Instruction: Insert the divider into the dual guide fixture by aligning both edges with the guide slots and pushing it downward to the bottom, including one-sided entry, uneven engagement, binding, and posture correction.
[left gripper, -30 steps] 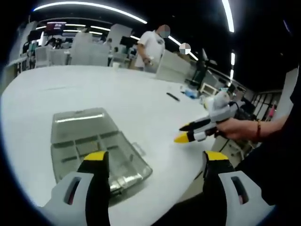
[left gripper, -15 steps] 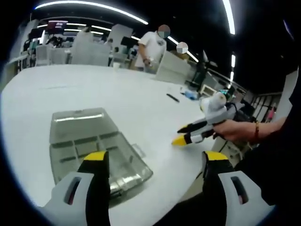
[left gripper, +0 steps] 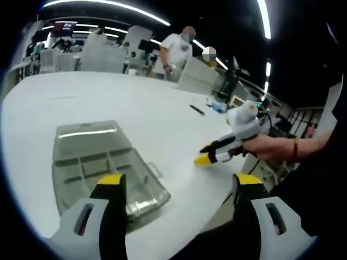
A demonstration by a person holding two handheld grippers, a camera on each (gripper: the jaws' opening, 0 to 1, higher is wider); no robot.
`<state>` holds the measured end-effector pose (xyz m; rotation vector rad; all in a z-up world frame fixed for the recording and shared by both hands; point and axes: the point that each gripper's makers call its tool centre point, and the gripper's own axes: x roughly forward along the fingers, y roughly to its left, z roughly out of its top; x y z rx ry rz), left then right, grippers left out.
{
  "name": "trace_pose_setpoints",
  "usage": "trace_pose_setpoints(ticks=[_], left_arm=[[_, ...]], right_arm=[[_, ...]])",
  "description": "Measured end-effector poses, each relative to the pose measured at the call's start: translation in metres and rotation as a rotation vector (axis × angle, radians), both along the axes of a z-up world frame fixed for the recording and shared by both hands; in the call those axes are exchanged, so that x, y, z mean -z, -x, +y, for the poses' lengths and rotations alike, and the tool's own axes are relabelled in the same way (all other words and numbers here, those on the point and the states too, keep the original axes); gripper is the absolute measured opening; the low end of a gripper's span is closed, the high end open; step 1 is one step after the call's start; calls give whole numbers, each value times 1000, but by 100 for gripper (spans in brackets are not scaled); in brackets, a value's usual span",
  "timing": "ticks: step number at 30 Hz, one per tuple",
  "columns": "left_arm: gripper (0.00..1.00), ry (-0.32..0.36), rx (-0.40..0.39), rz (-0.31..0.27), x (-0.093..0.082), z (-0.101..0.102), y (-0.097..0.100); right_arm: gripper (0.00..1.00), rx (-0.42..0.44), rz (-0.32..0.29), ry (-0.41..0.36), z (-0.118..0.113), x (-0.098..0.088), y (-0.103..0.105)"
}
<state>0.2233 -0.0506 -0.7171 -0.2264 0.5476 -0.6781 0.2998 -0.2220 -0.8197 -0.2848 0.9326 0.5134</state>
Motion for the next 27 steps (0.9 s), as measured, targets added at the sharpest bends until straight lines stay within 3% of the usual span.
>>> trace_pose_setpoints(ticks=[4, 11, 27], left_arm=[[79, -5, 19, -3, -4, 1, 2], [78, -21, 43, 2, -3, 12, 4], [77, -5, 16, 2, -4, 27, 0]], right_arm=[[27, 13, -3, -28, 5, -2, 1], [26, 24, -18, -11, 9, -2, 4], [26, 31, -77, -48, 17, -18, 9]])
